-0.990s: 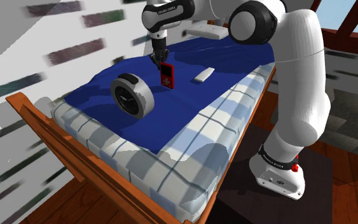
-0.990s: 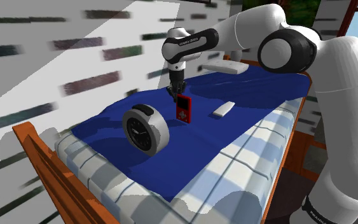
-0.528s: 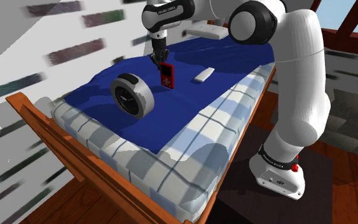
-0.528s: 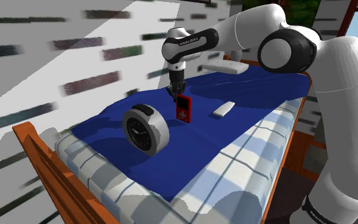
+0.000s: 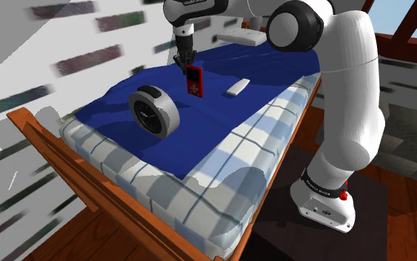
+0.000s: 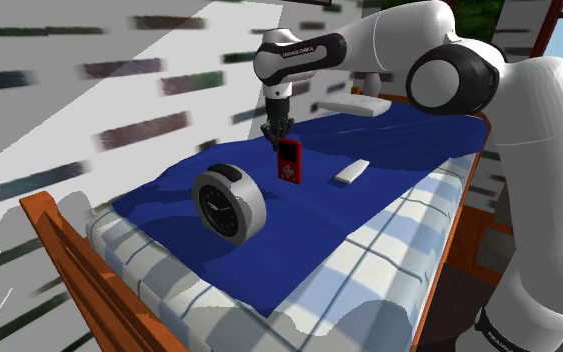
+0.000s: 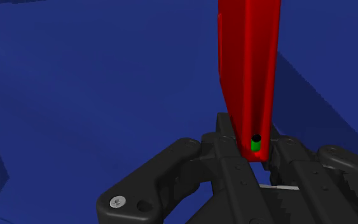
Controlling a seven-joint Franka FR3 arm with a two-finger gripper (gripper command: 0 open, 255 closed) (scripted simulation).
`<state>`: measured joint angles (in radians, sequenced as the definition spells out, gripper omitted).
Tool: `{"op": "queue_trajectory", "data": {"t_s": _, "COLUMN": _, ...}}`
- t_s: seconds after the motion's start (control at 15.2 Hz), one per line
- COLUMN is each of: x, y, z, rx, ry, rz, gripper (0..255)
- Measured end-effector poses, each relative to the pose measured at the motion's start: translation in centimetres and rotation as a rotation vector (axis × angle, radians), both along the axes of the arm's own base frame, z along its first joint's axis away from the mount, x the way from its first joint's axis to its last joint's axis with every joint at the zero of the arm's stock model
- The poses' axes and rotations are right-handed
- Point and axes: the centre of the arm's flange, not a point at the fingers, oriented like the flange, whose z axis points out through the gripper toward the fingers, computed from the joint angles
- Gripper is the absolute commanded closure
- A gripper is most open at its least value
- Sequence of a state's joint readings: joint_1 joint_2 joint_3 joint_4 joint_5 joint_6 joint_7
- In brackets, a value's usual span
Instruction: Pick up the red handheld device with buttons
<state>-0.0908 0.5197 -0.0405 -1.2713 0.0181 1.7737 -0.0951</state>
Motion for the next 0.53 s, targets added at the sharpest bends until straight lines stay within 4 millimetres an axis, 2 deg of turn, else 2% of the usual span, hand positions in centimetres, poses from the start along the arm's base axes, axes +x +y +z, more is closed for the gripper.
{"op": "queue_trajectory", "data": {"t_s": 0.53, "x": -0.1, "y": -0.1, "z": 4.1, "rx": 0.0, "ry": 0.0, "rz": 0.0, "gripper": 255}}
